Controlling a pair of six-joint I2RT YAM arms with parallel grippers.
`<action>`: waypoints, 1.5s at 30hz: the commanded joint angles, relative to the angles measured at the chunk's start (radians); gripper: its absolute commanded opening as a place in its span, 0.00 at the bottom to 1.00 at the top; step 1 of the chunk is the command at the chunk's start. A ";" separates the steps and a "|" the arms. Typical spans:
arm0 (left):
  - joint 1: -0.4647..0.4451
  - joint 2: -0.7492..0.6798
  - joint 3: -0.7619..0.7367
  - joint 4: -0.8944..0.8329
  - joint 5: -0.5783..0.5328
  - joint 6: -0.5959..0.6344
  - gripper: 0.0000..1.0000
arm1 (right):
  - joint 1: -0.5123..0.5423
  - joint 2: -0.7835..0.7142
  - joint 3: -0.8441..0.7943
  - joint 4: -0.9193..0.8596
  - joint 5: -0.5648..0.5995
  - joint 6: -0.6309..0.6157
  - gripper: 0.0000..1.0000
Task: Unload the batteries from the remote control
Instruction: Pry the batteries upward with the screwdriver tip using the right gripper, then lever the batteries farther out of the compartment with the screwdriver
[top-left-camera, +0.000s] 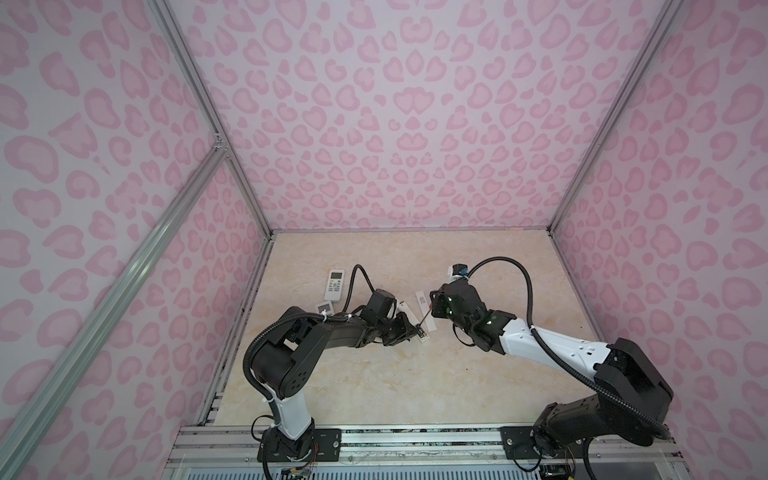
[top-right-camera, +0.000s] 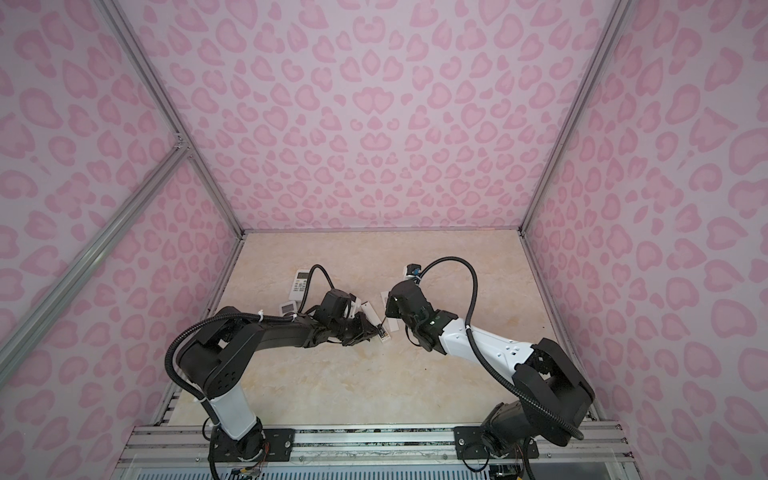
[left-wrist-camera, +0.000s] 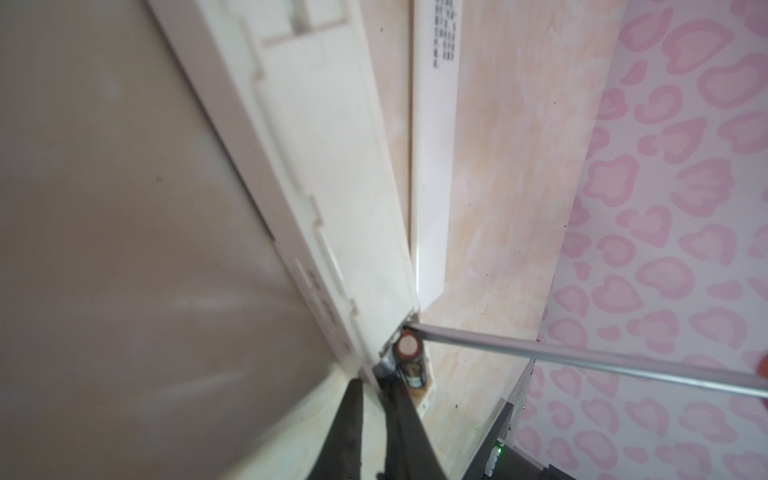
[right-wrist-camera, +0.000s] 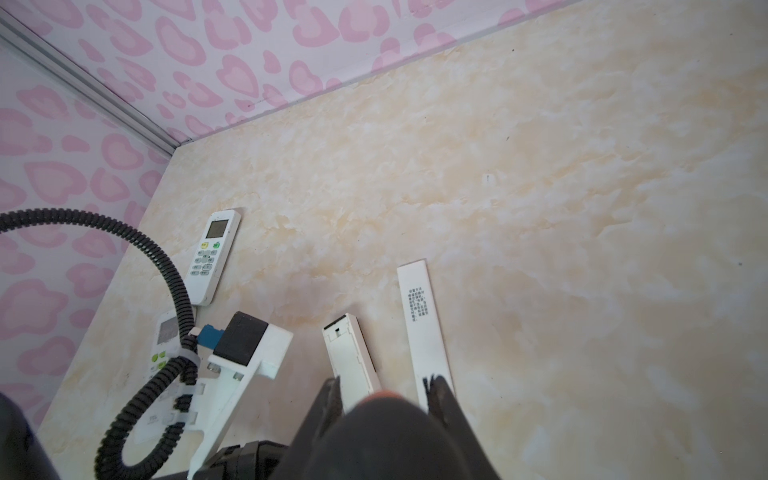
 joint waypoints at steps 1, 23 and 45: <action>0.023 0.024 0.025 -0.040 -0.081 0.031 0.15 | -0.019 0.014 -0.005 -0.064 -0.071 -0.030 0.00; 0.061 -0.110 -0.004 -0.096 -0.058 0.074 0.22 | -0.059 0.055 0.035 -0.052 -0.148 -0.061 0.00; -0.047 -0.069 -0.022 -0.085 -0.095 0.013 0.17 | -0.052 0.009 0.004 0.001 -0.211 -0.042 0.00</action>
